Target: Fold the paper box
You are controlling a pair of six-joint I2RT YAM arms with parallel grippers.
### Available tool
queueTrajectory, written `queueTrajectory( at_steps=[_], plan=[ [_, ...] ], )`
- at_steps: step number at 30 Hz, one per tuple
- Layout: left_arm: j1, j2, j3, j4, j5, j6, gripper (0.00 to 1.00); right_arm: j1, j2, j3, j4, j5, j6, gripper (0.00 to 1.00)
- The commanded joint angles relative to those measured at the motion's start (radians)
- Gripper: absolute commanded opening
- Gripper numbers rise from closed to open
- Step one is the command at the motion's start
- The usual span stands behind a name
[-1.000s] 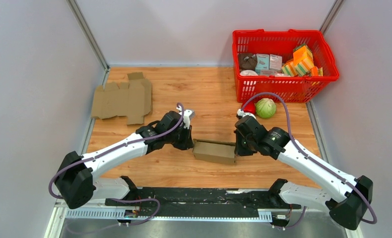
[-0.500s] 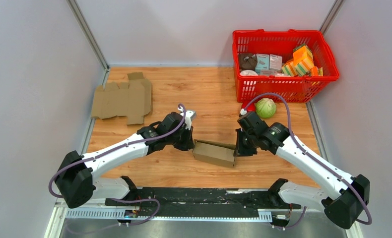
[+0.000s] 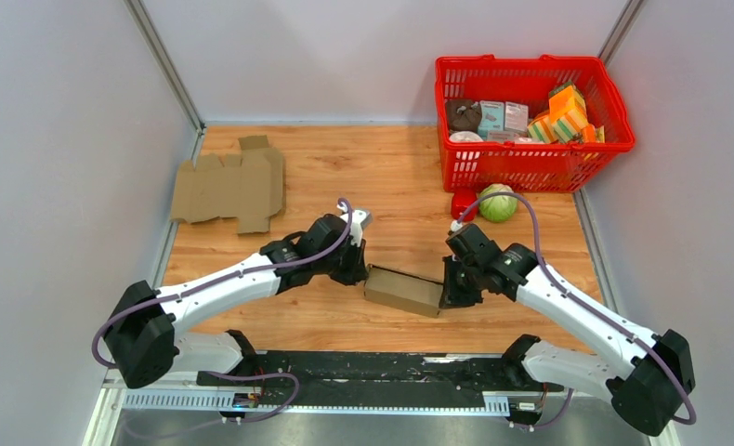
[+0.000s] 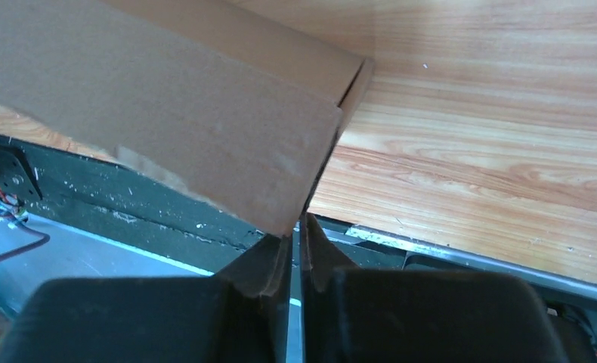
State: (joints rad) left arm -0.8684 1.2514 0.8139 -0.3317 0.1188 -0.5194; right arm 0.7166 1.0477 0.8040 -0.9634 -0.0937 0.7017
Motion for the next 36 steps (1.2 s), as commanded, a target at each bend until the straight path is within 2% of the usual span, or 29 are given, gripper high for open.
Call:
queueTrajectory(
  at_steps=[1,4,6,7,8,10,11,15,16,19,25,31,36],
  plan=[
    [-0.030,-0.004,-0.021,0.057,-0.042,-0.016,0.00,0.007,-0.054,0.041,0.028,-0.037,-0.008,0.29],
    [-0.038,-0.013,-0.030,0.046,-0.088,-0.025,0.00,-0.028,-0.161,0.061,0.014,-0.134,0.037,0.55],
    [-0.040,-0.024,-0.035,0.043,-0.110,-0.033,0.00,-0.086,-0.234,0.049,0.015,-0.184,0.137,0.63],
    [-0.040,-0.029,-0.038,0.039,-0.116,-0.034,0.00,-0.112,-0.274,0.025,0.018,-0.208,0.186,0.77],
    [-0.044,-0.041,-0.038,0.037,-0.132,-0.039,0.00,-0.156,-0.290,0.011,0.037,-0.231,0.306,0.84],
    [-0.047,-0.056,-0.039,0.030,-0.163,-0.047,0.00,-0.192,-0.325,-0.032,0.049,-0.261,0.439,1.00],
    [-0.053,-0.070,-0.042,0.026,-0.188,-0.057,0.00,-0.219,-0.339,-0.055,0.102,-0.274,0.584,1.00],
    [-0.064,-0.093,-0.062,0.033,-0.241,-0.109,0.00,-0.227,-0.364,-0.164,0.365,-0.304,0.867,1.00],
    [-0.066,-0.101,-0.070,0.019,-0.255,-0.146,0.00,-0.227,-0.330,-0.175,0.400,-0.317,0.886,1.00],
    [-0.075,-0.119,-0.090,0.008,-0.312,-0.203,0.00,-0.226,-0.253,-0.154,0.374,-0.333,0.878,1.00],
    [-0.089,-0.126,-0.102,0.003,-0.364,-0.252,0.00,-0.226,-0.183,-0.235,0.544,-0.313,0.909,1.00],
    [-0.106,-0.138,-0.090,-0.020,-0.403,-0.271,0.00,-0.226,-0.083,-0.190,0.591,-0.273,0.861,1.00],
    [-0.110,-0.152,-0.088,-0.024,-0.416,-0.277,0.00,-0.227,-0.060,-0.235,0.655,-0.261,0.883,0.87]
  ],
)
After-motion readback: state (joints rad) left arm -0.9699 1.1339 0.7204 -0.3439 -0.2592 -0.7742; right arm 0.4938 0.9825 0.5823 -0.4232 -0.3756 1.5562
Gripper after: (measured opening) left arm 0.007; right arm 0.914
